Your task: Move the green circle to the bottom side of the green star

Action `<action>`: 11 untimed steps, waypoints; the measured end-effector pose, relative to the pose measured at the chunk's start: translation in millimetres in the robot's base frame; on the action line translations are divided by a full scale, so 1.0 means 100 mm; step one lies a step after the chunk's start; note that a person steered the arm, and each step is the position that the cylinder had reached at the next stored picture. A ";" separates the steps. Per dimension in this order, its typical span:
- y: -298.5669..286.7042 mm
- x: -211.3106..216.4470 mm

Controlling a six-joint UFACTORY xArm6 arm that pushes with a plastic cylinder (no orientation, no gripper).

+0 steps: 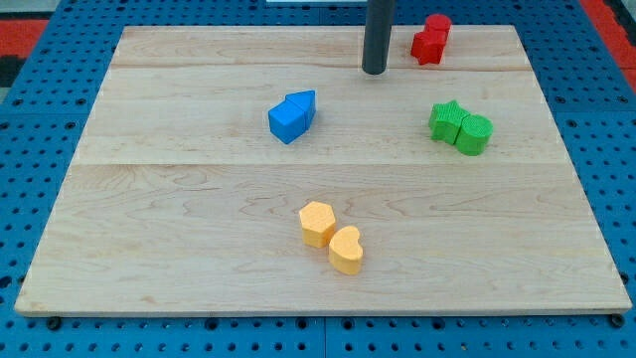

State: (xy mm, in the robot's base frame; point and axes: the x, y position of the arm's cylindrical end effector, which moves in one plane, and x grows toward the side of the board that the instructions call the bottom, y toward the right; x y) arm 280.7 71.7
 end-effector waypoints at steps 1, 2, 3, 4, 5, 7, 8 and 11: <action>-0.01 0.00; -0.07 0.00; 0.03 0.01; 0.48 0.03; 0.76 0.31; 1.62 0.79; 1.90 1.03; 0.80 1.33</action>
State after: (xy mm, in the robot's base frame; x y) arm 413.9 151.3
